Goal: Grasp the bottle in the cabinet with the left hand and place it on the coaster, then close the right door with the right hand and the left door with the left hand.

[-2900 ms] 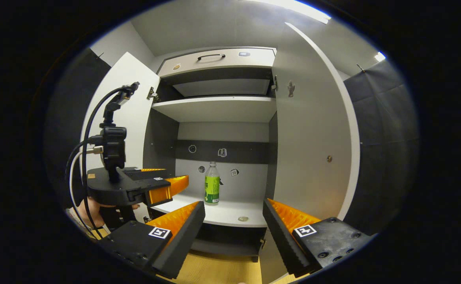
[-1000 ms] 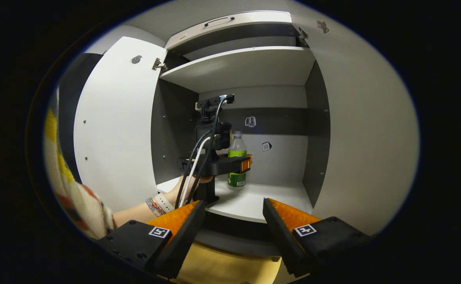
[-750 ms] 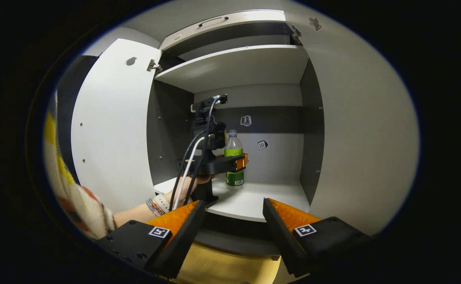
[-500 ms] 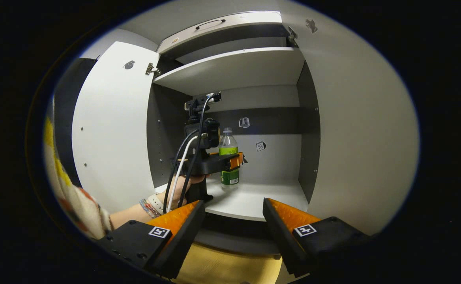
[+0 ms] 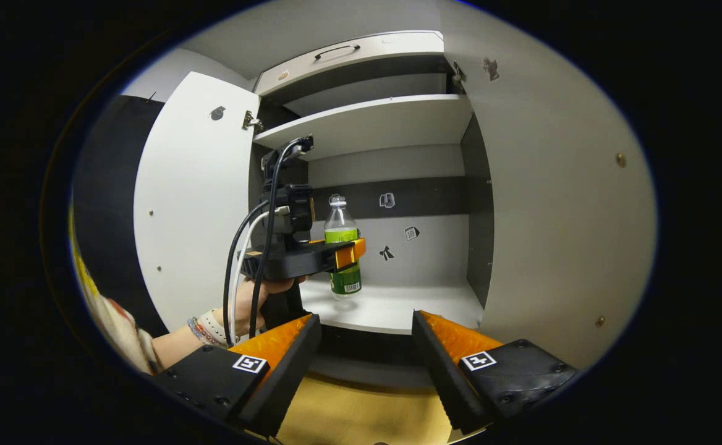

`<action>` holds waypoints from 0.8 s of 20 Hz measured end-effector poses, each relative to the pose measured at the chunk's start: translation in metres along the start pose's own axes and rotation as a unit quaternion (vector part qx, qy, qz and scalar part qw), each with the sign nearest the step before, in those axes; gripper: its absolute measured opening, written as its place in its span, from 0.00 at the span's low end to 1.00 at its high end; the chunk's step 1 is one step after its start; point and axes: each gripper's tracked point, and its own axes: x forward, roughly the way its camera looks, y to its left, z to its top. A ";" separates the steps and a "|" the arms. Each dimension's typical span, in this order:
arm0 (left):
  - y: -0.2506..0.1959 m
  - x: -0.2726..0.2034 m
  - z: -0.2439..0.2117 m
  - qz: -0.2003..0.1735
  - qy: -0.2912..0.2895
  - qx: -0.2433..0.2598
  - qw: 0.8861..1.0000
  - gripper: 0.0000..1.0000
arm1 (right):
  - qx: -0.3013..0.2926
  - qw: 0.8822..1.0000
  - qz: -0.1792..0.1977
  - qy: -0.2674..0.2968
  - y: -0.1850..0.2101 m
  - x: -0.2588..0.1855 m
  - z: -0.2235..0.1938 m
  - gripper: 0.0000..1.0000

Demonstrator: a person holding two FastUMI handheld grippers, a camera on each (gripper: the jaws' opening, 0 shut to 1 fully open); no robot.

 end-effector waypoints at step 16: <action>-0.066 -0.196 -0.025 -0.057 0.016 -0.018 0.998 0.78 | -0.040 0.997 -0.066 -0.026 0.031 -0.151 0.008 0.98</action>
